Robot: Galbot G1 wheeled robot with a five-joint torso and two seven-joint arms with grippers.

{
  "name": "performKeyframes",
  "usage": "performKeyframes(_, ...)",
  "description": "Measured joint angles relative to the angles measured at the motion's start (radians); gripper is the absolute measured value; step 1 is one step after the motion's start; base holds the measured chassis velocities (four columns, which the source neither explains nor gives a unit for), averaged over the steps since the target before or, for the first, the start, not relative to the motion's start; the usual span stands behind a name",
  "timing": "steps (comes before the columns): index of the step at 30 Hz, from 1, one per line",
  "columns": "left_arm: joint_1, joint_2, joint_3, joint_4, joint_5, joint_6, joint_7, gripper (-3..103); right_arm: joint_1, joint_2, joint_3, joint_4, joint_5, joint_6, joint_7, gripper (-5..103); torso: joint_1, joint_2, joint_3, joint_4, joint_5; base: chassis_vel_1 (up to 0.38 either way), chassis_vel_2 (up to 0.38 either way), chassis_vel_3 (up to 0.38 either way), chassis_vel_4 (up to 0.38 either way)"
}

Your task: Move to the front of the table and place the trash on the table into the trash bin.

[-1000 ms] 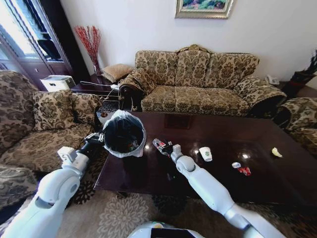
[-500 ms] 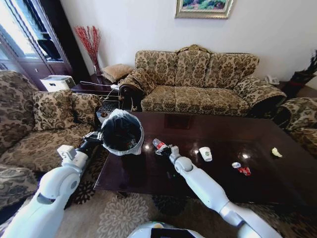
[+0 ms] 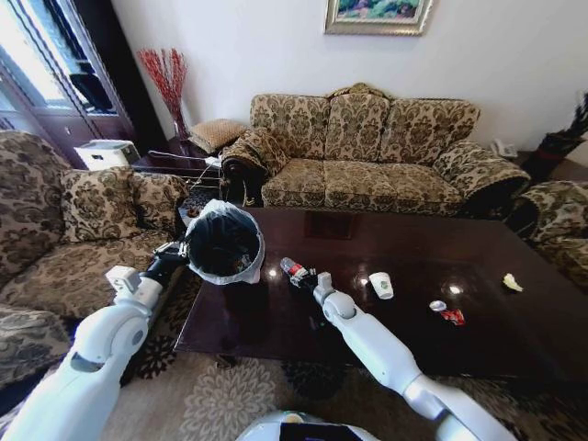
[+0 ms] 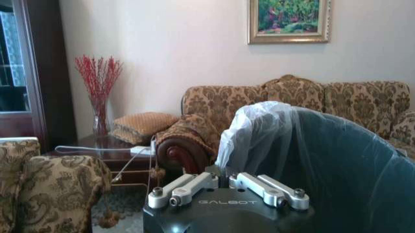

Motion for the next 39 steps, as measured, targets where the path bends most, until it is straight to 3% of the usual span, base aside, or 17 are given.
performKeyframes(7,-0.009,0.001,0.006,0.004,-0.001,-0.001,0.000,3,-0.018,0.001,0.008,0.004,-0.022,0.001,0.005,43,0.000,0.000,0.000,0.0005,0.0005,0.000,0.000,0.000,0.000)
performKeyframes(9,-0.009,0.001,0.006,0.004,-0.001,-0.001,-0.001,3,-0.022,0.001,0.009,0.006,-0.025,0.001,0.007,43,0.000,0.000,0.000,0.0004,0.0004,0.000,0.000,0.000,0.000)
performKeyframes(18,-0.001,0.000,0.002,-0.008,-0.001,-0.001,-0.002,3,-0.039,-0.007,0.012,0.020,-0.026,0.001,0.023,21,0.000,0.000,0.000,0.0002,0.0003,0.000,0.000,0.000,0.000)
performKeyframes(25,0.004,0.001,0.000,-0.019,-0.001,-0.002,-0.002,3,-0.038,-0.022,0.011,0.045,-0.016,0.002,0.055,19,0.000,0.000,0.000,-0.0001,0.0001,0.000,0.000,0.000,0.000)
performKeyframes(28,0.008,0.001,-0.001,-0.024,-0.002,-0.002,-0.002,3,-0.034,-0.033,0.031,0.095,-0.004,0.007,0.091,13,0.001,-0.001,0.001,-0.0011,-0.0002,0.000,0.000,0.000,0.000)
performKeyframes(32,0.010,0.003,-0.001,-0.031,-0.002,-0.002,-0.002,3,0.001,-0.061,0.072,0.212,0.031,0.026,0.132,4,0.001,-0.001,0.001,-0.0003,0.0004,0.000,0.000,0.000,0.000)
performKeyframes(39,0.013,0.013,0.001,-0.037,-0.002,0.006,-0.001,3,0.112,-0.156,0.076,0.475,0.142,0.012,0.148,4,0.000,-0.001,0.000,-0.0001,0.0000,0.000,0.000,0.000,0.000)
